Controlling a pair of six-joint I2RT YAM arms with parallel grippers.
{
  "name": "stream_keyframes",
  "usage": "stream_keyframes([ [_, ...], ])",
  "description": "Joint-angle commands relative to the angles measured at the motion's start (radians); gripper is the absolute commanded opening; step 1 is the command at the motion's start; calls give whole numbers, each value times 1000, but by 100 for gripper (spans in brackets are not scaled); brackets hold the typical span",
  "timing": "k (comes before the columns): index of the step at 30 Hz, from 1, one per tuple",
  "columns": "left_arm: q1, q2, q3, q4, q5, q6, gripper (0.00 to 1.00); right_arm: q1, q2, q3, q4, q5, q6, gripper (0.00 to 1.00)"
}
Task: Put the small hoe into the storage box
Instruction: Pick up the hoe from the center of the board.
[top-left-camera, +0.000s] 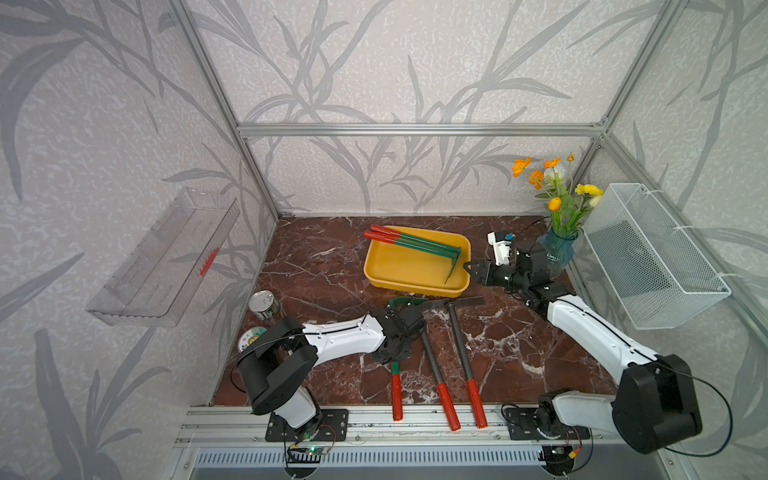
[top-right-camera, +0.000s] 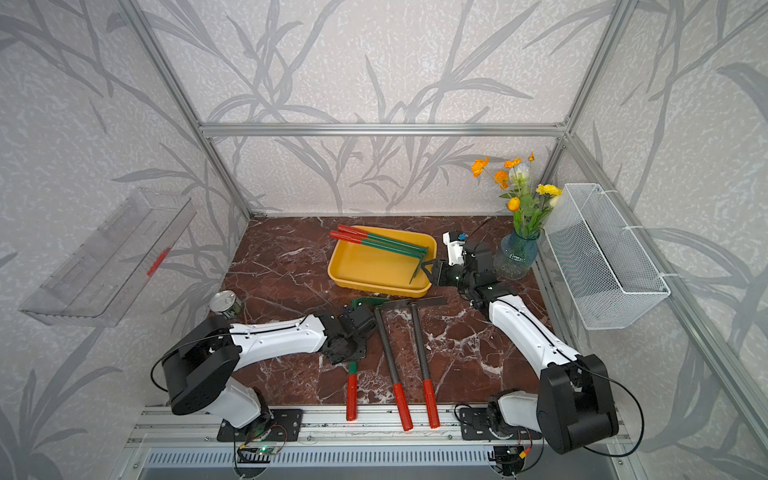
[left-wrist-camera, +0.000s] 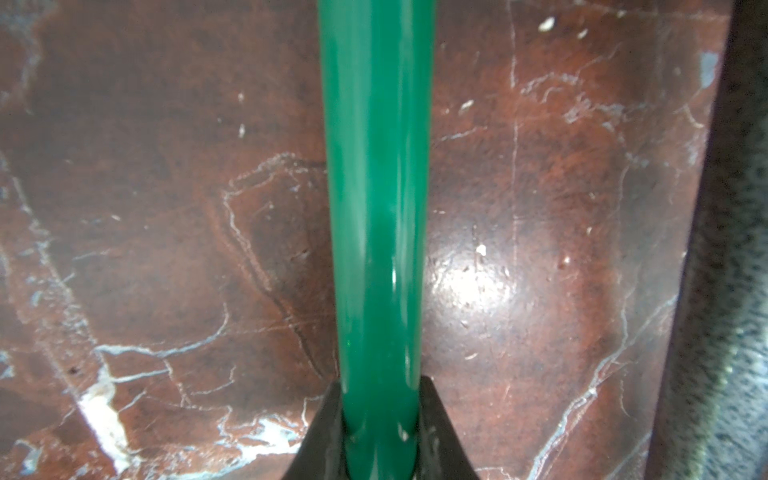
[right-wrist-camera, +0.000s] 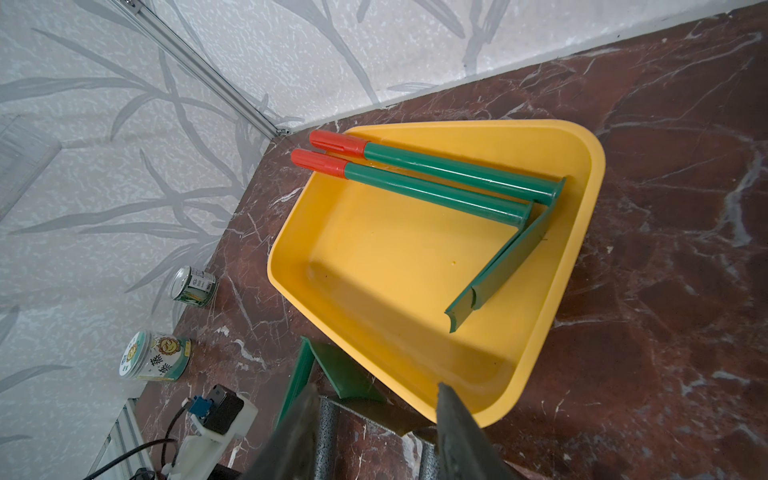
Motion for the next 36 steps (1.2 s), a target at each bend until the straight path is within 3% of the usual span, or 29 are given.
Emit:
stream_keyframes([
  [1, 9, -69, -8, -150, -49, 31, 0, -5, 1, -9, 31, 0, 2, 46],
  [8, 46, -220, 96, -259, -152, 53, 0, -5, -15, -10, 23, 0, 8, 46],
  [15, 61, -302, 196, -410, -179, 98, 0, -5, -38, -2, 3, 6, 9, 46],
  [21, 111, -412, 199, -421, -181, 152, 0, -4, -40, -8, 16, -1, 28, 46],
  [28, 151, -420, 203, -417, -152, 200, 0, -1, -54, -9, 5, 2, 21, 46],
  [36, 171, -298, 395, -404, -168, 315, 0, 38, -52, 3, -37, -9, -25, 47],
])
